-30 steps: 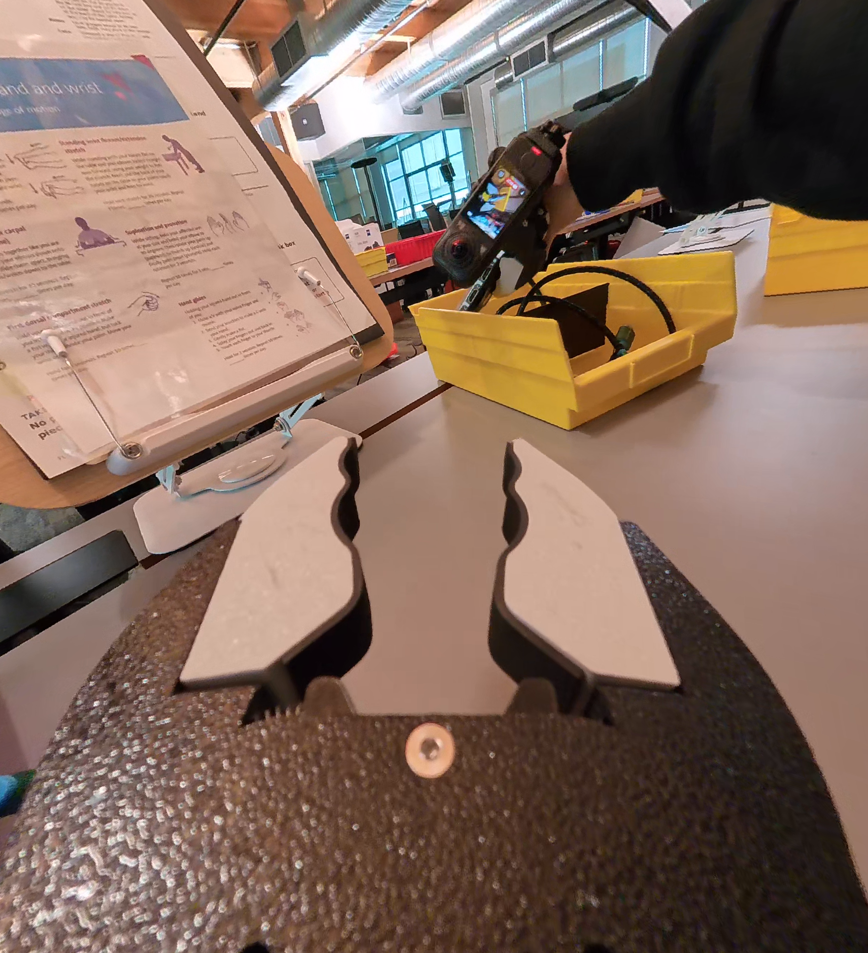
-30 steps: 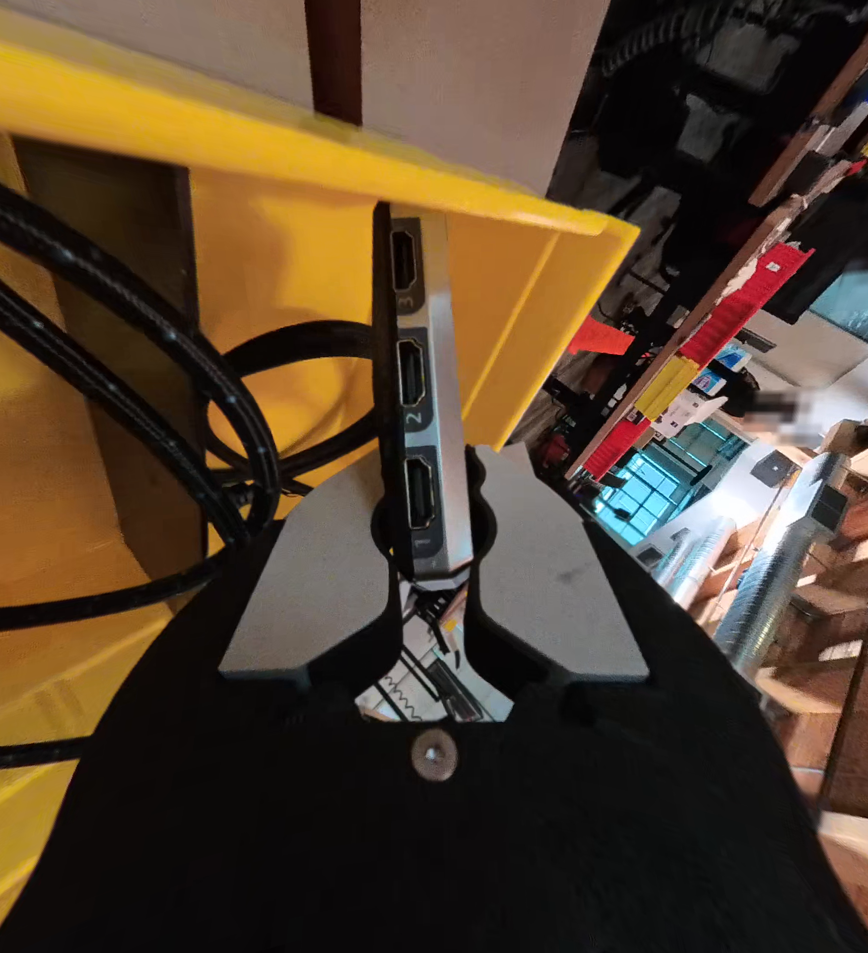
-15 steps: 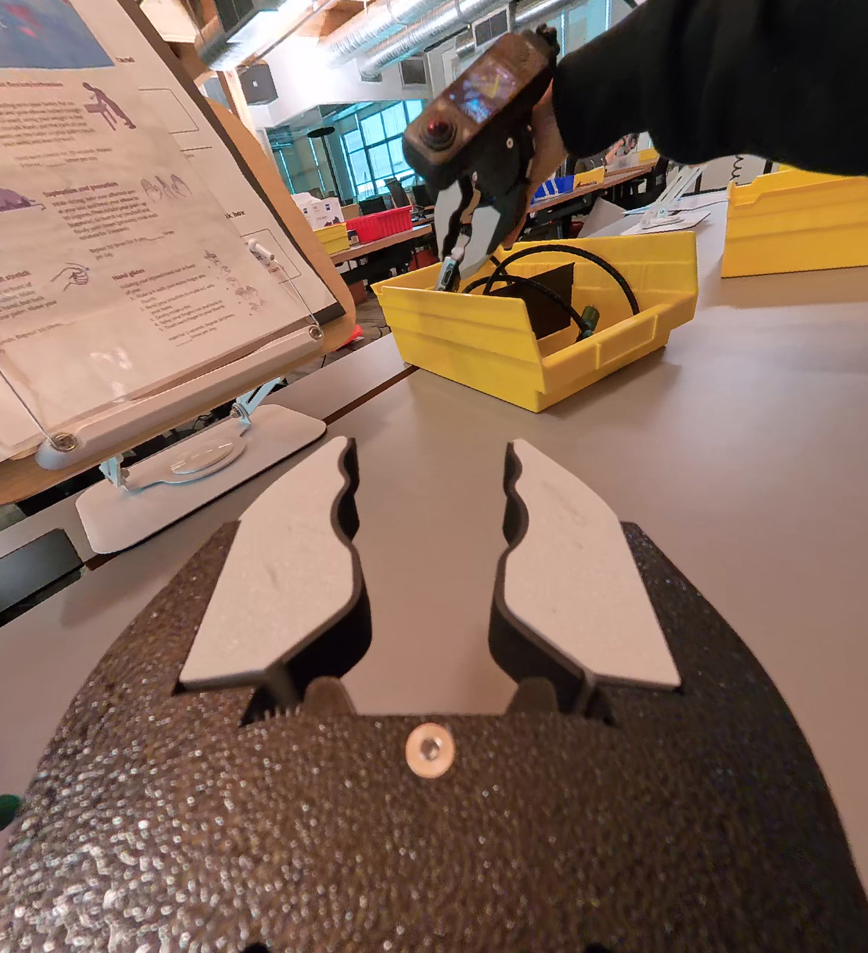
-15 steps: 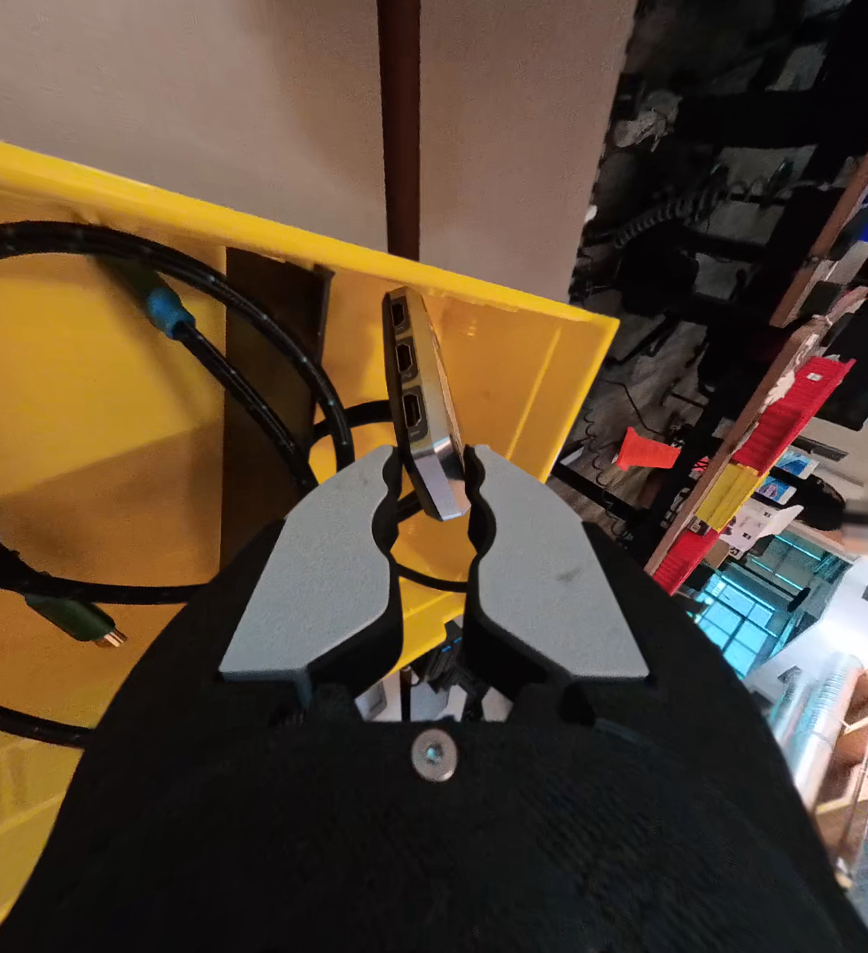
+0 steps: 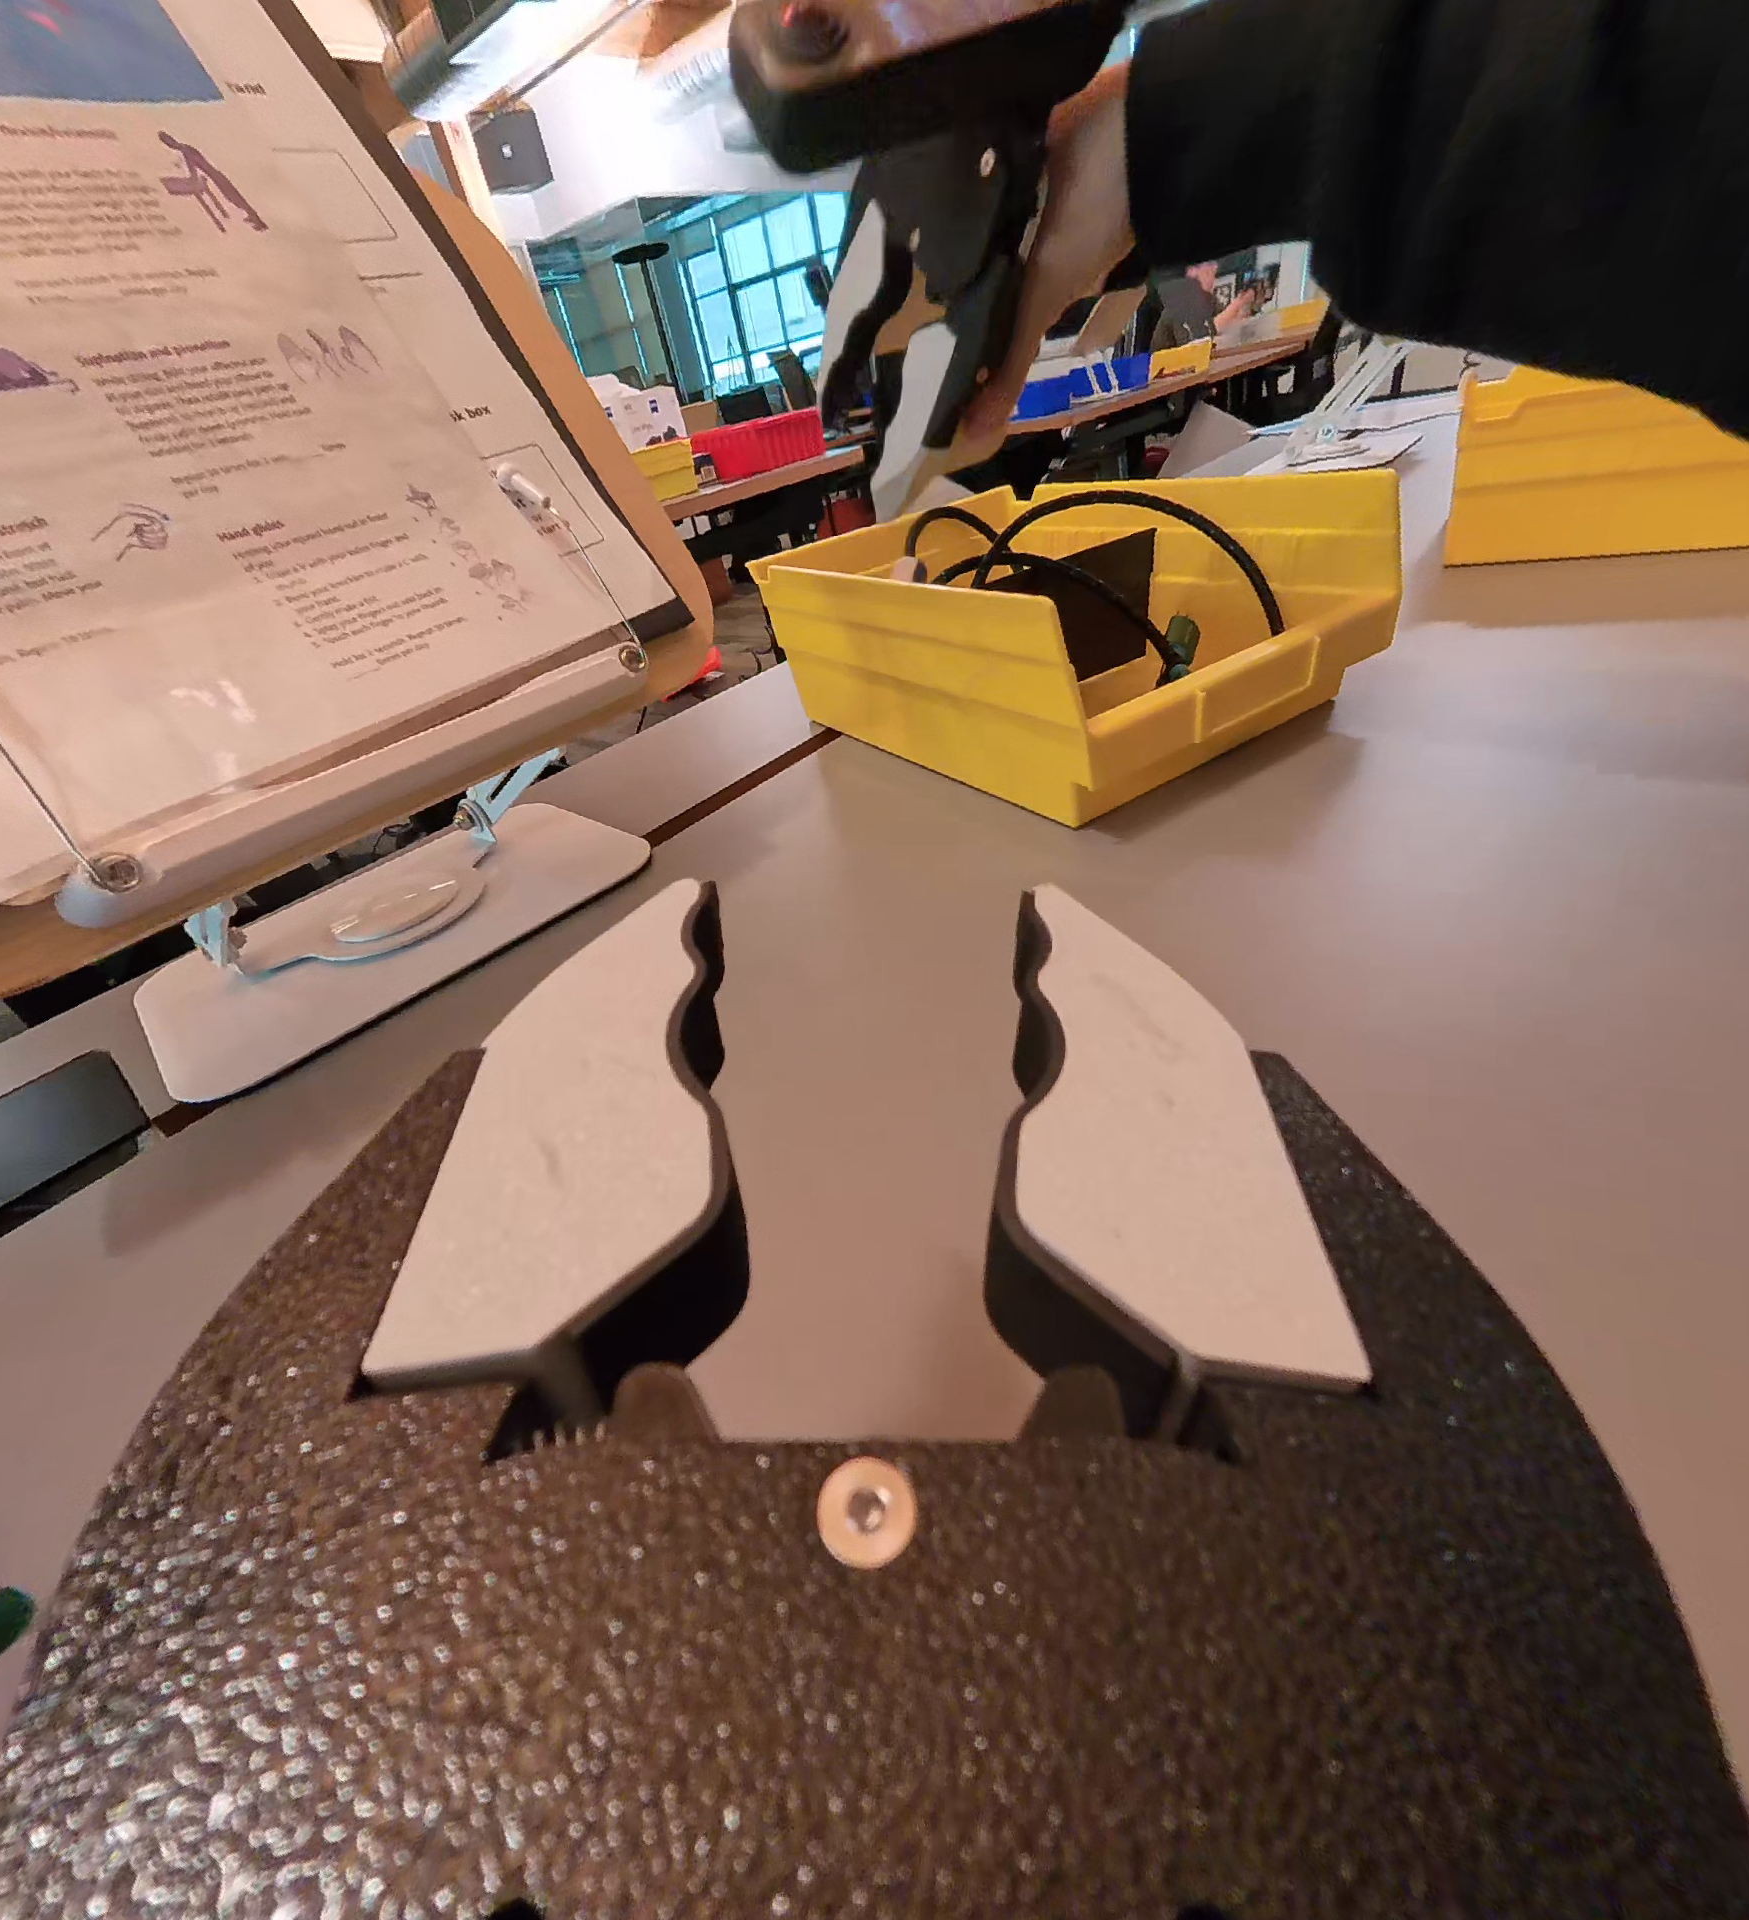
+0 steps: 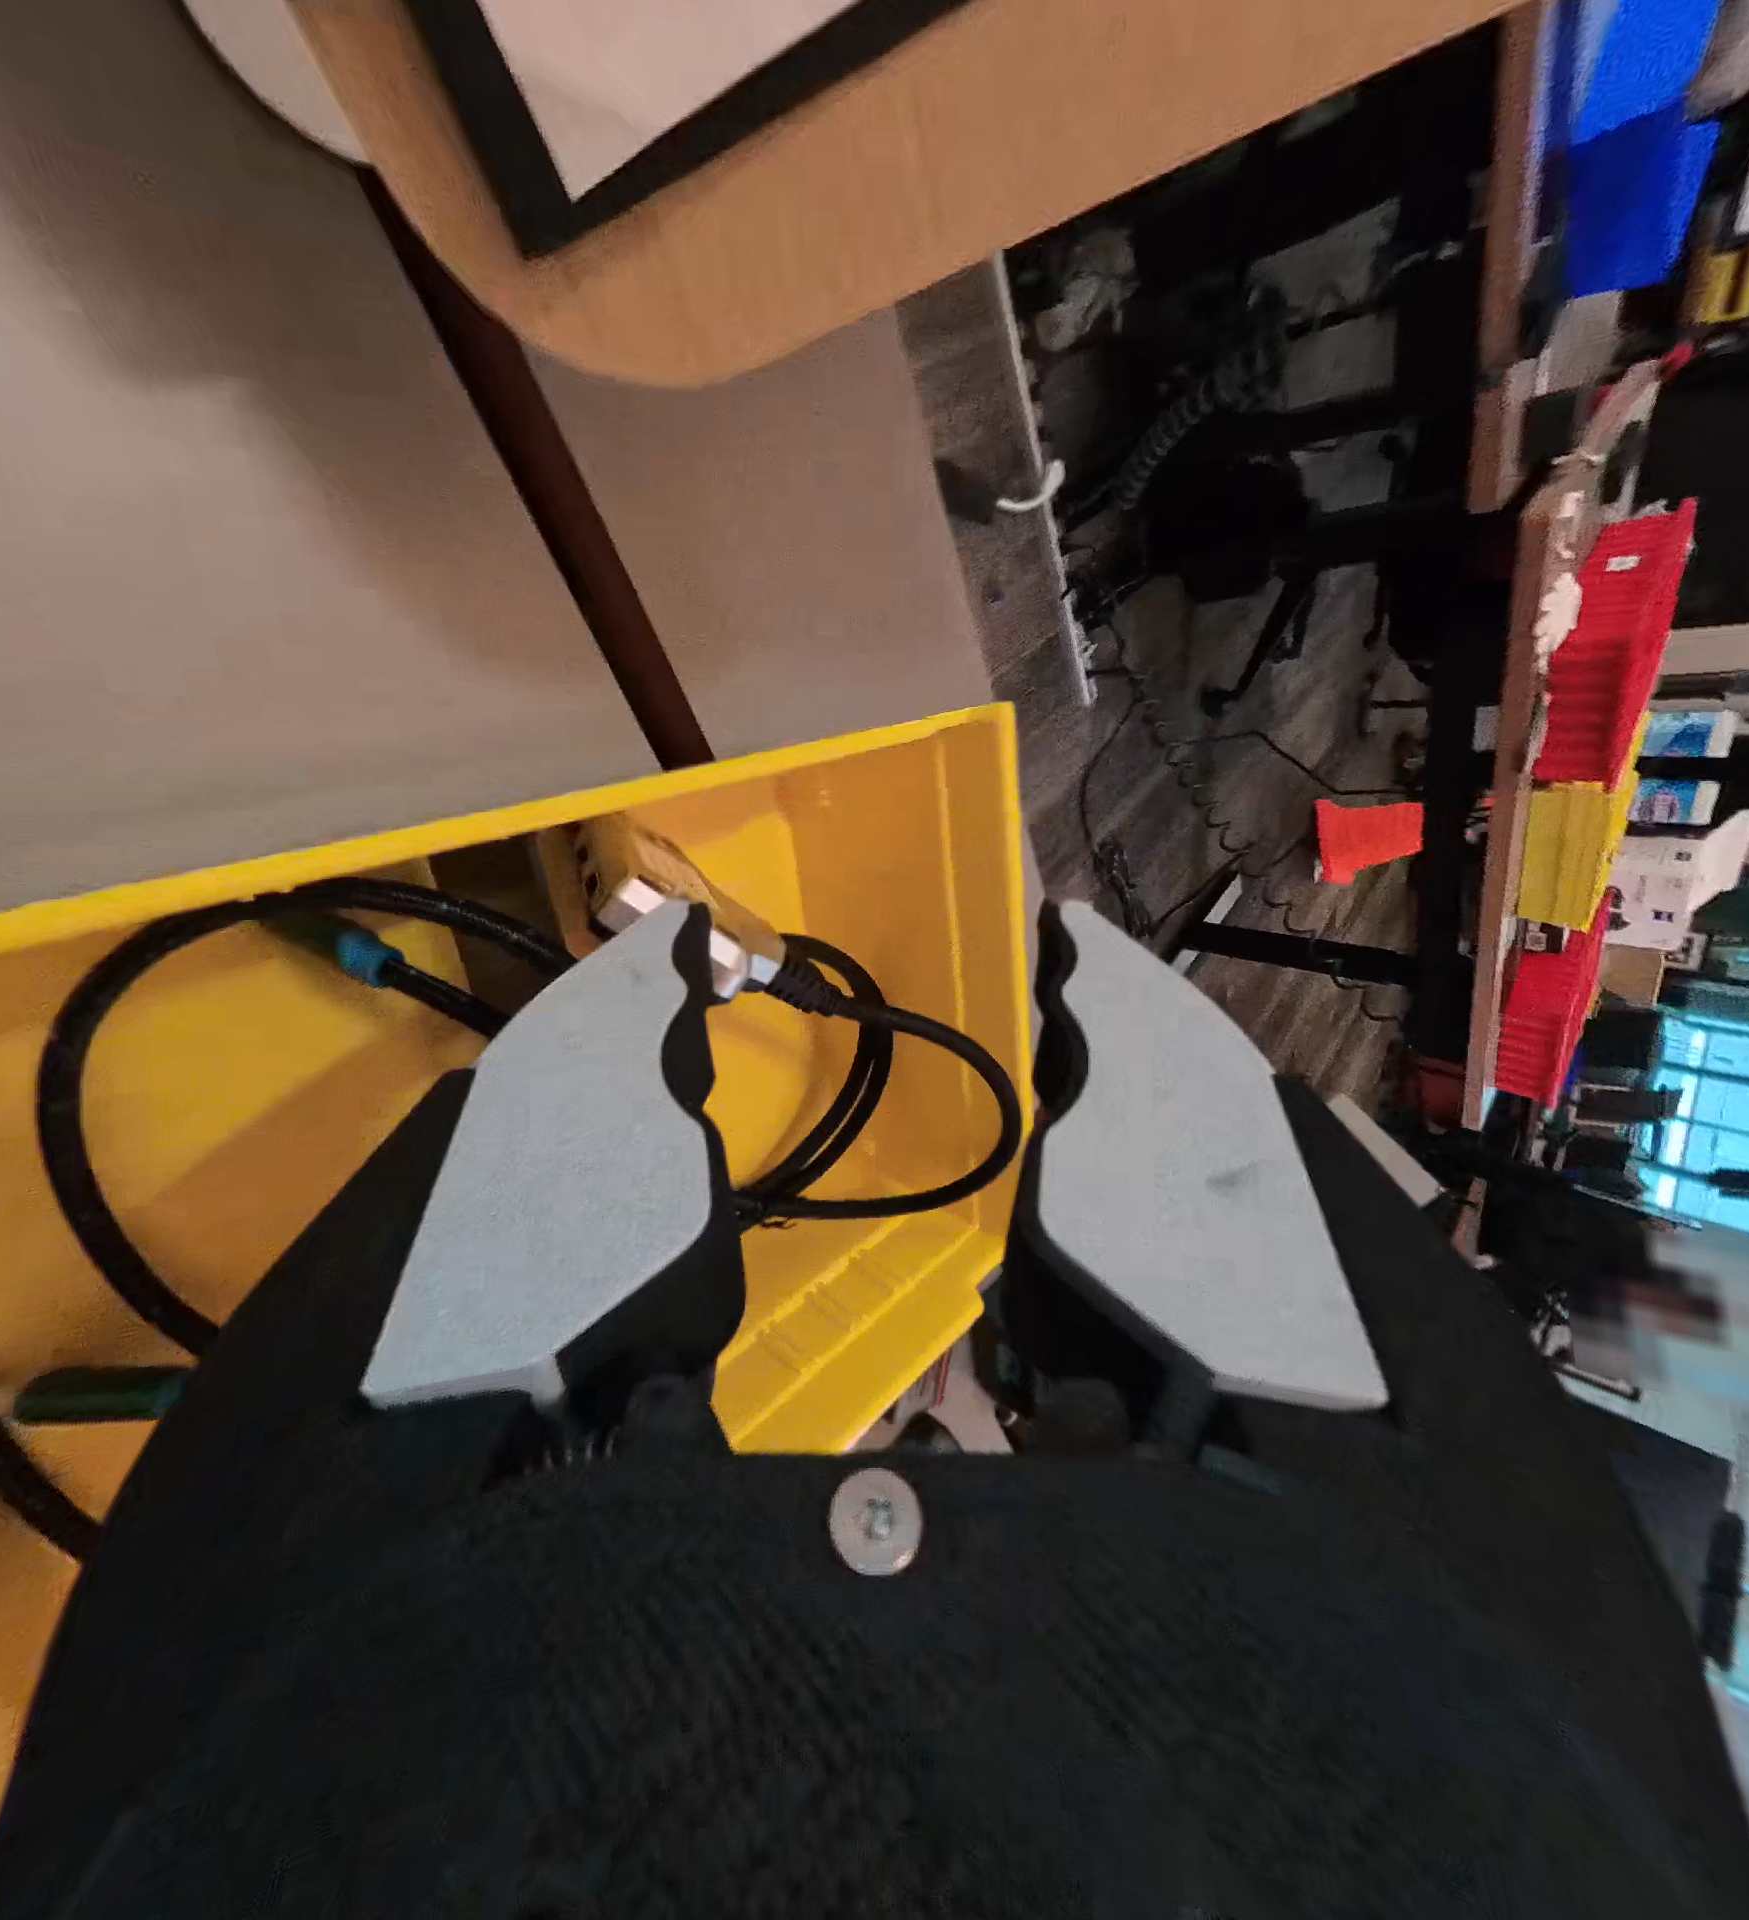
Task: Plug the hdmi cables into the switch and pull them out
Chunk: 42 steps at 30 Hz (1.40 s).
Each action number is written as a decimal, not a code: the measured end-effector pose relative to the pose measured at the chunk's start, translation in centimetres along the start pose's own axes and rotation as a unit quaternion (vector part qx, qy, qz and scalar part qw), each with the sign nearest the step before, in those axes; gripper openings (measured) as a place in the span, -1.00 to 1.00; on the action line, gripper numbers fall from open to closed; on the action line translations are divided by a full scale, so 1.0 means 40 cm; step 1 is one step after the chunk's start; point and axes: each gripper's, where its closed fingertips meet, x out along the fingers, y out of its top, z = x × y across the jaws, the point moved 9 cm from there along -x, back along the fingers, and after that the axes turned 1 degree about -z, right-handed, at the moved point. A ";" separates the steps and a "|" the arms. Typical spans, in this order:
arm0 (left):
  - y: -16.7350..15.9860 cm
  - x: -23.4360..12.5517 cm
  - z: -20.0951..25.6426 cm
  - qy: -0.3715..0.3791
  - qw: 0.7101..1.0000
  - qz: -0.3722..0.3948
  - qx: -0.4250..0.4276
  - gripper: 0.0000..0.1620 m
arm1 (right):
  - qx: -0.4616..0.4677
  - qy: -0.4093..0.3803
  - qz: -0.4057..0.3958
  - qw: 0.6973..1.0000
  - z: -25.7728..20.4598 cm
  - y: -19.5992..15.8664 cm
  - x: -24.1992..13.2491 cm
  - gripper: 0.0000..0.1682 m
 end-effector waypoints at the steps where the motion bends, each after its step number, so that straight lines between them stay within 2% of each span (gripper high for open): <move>1: 0.002 0.000 0.001 0.000 1.000 0.002 0.001 -0.34 | 0.020 -0.019 0.019 0.999 -0.002 0.003 -0.029 -0.27; 3: 0.008 -0.002 0.002 0.003 1.000 0.004 0.005 -0.34 | 0.088 -0.064 0.093 0.990 -0.027 0.014 -0.101 -0.27; 5: 0.019 -0.005 0.003 0.007 1.000 0.006 0.009 -0.34 | 0.193 -0.027 0.221 0.956 -0.095 0.040 -0.173 -0.20; 6: 0.028 -0.008 0.004 0.010 1.000 0.006 0.010 -0.34 | 0.237 0.023 0.293 0.926 -0.143 0.054 -0.207 -0.08; 9: 0.065 -0.032 0.000 0.036 0.999 0.012 -0.009 -0.34 | 0.333 0.125 0.488 0.797 -0.286 0.091 -0.287 0.03; 10: 0.083 -0.051 -0.002 0.048 0.998 0.017 -0.026 -0.34 | 0.338 0.138 0.526 0.768 -0.330 0.094 -0.302 0.06; 11: 0.104 -0.078 -0.006 0.060 0.997 0.024 -0.034 -0.34 | 0.334 0.145 0.547 0.754 -0.368 0.094 -0.306 0.04; 13: 0.140 -0.152 -0.033 0.117 0.993 0.003 -0.016 -0.39 | 0.311 0.122 0.559 0.759 -0.436 0.079 -0.299 0.02; 16: 0.162 -0.296 -0.128 0.224 0.964 -0.132 0.050 -0.43 | 0.274 0.106 0.558 0.776 -0.509 0.047 -0.269 0.01; 18: 0.164 -0.404 -0.208 0.274 0.934 -0.216 0.077 -0.37 | 0.292 0.142 0.561 0.761 -0.534 0.033 -0.253 0.01; 19: 0.168 -0.456 -0.244 0.287 0.926 -0.234 0.077 -0.33 | 0.302 0.153 0.569 0.749 -0.540 0.030 -0.247 0.00; 22: 0.182 -0.571 -0.332 0.264 0.932 -0.243 0.051 -0.27 | 0.306 0.167 0.577 0.739 -0.545 0.029 -0.231 -0.03; 24: 0.191 -0.600 -0.369 0.202 0.941 -0.270 0.039 -0.27 | 0.300 0.172 0.577 0.740 -0.554 0.030 -0.218 -0.03; 28: 0.252 -0.561 -0.445 0.162 0.925 -0.337 0.064 -0.27 | 0.298 0.189 0.580 0.734 -0.572 0.034 -0.196 -0.04; 32: 0.265 -0.419 -0.543 0.095 0.895 -0.425 0.100 -0.27 | 0.291 0.194 0.583 0.733 -0.578 0.035 -0.192 -0.05; 36: 0.156 -0.291 -0.600 -0.007 0.826 -0.555 0.096 -0.12 | 0.286 0.200 0.590 0.728 -0.583 0.036 -0.193 -0.04; 39: 0.045 -0.238 -0.602 -0.068 0.773 -0.624 0.088 -0.03 | 0.288 0.204 0.592 0.724 -0.587 0.033 -0.193 -0.04; 42: -0.034 -0.194 -0.585 -0.105 0.766 -0.632 0.059 -0.06 | 0.288 0.207 0.592 0.724 -0.591 0.034 -0.192 -0.04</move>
